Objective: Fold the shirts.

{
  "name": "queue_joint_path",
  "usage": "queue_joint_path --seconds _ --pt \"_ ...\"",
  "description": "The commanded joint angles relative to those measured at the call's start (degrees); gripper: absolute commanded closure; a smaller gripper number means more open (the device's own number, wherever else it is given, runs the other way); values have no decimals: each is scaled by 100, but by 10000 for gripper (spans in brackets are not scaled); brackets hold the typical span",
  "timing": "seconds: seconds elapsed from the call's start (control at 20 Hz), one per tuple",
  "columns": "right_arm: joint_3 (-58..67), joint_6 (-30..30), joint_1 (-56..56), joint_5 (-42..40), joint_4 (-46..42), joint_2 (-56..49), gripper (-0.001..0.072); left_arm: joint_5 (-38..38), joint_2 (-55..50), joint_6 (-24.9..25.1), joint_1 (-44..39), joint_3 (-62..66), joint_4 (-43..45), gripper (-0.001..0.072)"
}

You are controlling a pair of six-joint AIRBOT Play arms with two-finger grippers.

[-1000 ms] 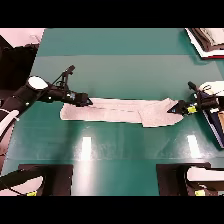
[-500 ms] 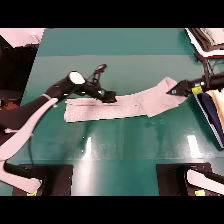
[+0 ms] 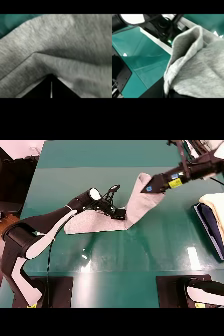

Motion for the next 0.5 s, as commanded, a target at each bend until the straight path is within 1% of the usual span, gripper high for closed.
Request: queue_joint_path --seconds 0.0,0.2,0.3,0.45 --pt "662 144 518 17 -9 -417 703 -240 -42 2 74 42 201 685" --pt "1003 146 841 9 -7 -717 703 -688 72 15 461 289 210 685" --pt "1054 144 979 -7 -9 -824 703 -820 365 57 726 315 264 685" --pt "1051 142 1207 -20 -13 -1012 703 -1047 992 59 1220 315 758 685"
